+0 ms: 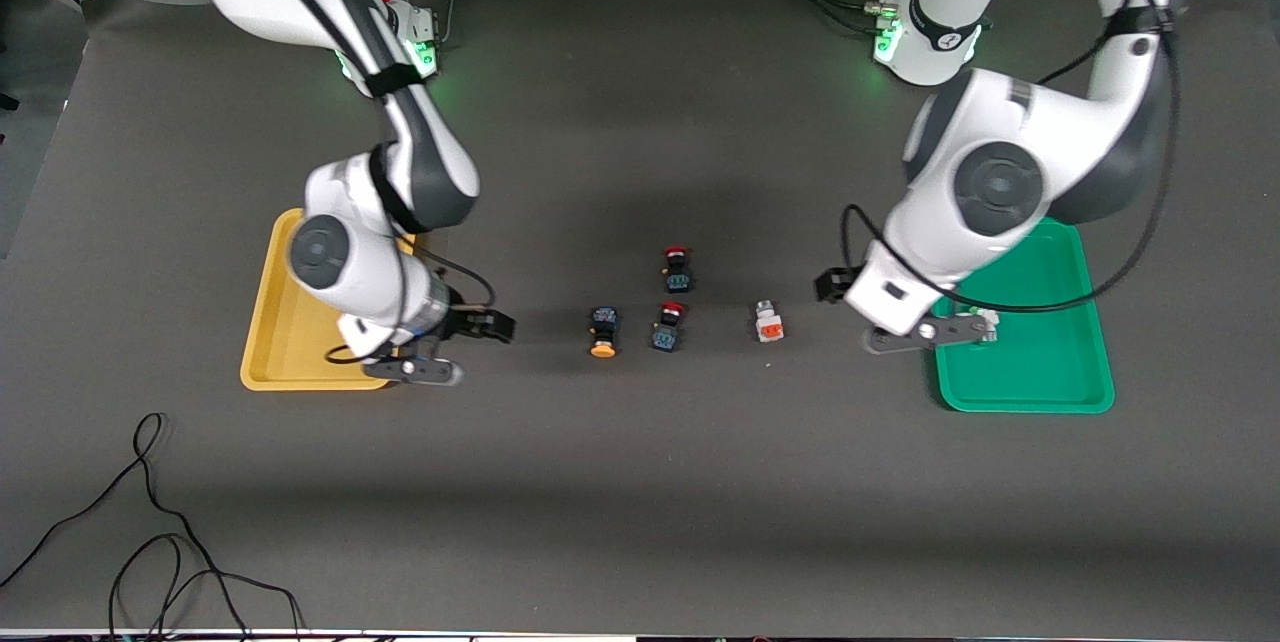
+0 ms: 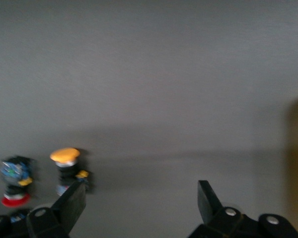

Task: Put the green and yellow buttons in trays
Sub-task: 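Reach the right gripper to another yellow button while the left gripper reaches green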

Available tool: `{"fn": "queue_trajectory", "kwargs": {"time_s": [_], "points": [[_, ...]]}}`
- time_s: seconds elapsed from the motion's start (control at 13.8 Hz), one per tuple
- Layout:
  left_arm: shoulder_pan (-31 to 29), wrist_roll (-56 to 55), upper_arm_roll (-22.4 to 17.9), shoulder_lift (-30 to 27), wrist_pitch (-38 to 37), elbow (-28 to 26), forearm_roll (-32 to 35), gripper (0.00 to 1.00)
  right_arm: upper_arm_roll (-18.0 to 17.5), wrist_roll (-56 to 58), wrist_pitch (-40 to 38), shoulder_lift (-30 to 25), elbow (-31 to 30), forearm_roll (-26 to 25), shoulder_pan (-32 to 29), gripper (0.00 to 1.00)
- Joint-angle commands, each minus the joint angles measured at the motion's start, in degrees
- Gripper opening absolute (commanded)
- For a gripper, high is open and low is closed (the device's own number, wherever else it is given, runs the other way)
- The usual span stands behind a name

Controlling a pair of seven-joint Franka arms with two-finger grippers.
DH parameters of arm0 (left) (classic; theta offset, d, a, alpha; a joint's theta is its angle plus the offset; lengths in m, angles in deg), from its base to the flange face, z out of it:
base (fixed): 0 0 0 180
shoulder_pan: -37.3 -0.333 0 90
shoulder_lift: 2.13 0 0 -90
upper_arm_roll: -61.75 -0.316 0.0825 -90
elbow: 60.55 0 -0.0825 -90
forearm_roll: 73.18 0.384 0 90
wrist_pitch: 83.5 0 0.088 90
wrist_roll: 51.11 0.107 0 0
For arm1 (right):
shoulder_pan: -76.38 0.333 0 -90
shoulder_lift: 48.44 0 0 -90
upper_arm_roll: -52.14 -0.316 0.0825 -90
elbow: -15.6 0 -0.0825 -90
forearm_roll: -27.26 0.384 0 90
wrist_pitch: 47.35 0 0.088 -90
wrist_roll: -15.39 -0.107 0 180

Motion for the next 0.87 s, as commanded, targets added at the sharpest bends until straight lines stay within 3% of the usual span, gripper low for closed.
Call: {"fn": "queue_trajectory", "kwargs": {"time_s": [0.0,0.44,0.8], "points": [[2.14,-2.89,-1.06,1.00,2.43,-0.23,-0.21,1.00,0.71,-6.76,-1.36,8.90,10.69,1.89,2.24,1.00],[5.22,-8.25,-1.15,7.84,17.72,-5.59,0.06,1.00,-3.15,-16.97,-0.65,20.25,21.51,1.28,4.87,0.99],[6.19,-9.05,-1.15,14.19,27.39,-9.44,0.23,1.00,-3.15,-21.72,3.13,23.51,21.17,0.93,8.31,0.98]]}}
